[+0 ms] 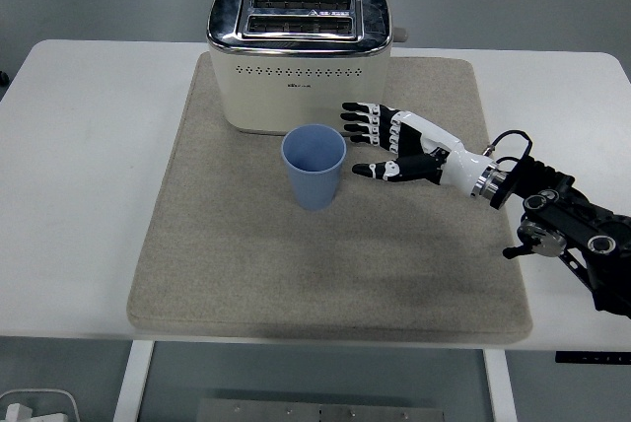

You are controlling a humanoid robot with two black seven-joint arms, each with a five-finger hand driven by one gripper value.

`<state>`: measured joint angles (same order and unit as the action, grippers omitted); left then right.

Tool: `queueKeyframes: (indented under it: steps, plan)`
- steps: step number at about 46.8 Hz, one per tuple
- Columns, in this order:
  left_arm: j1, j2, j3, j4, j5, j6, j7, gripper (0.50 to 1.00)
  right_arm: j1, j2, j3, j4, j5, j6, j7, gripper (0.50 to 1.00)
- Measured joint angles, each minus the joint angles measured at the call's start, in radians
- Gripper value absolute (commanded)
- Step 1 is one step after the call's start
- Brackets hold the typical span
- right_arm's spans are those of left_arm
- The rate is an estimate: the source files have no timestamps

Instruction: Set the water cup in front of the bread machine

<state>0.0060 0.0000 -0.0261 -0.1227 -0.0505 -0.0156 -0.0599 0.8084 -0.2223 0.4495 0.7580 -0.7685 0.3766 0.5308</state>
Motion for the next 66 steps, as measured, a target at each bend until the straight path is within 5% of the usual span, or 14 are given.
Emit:
queueKeyframes:
  steps: [30,41,49,66]
  plan:
    - [0.0,0.0,0.0,0.0,0.0,-0.001,0.0,1.0,0.01,-0.116,0.004,-0.07,0.174,0.05,-0.025,0.928]
    - [0.0,0.0,0.0,0.0,0.0,0.0,0.0,1.0,0.034,-0.116,0.048,-0.112,0.318,0.039,-0.157,0.928]
    - [0.0,0.0,0.0,0.0,-0.001,0.0,0.0,1.0,0.058,-0.087,0.115,-0.144,0.408,-0.027,-0.281,0.928]
    - [0.0,0.0,0.0,0.0,0.0,0.0,0.0,1.0,0.105,-0.028,0.137,-0.148,0.579,-0.106,-0.397,0.928]
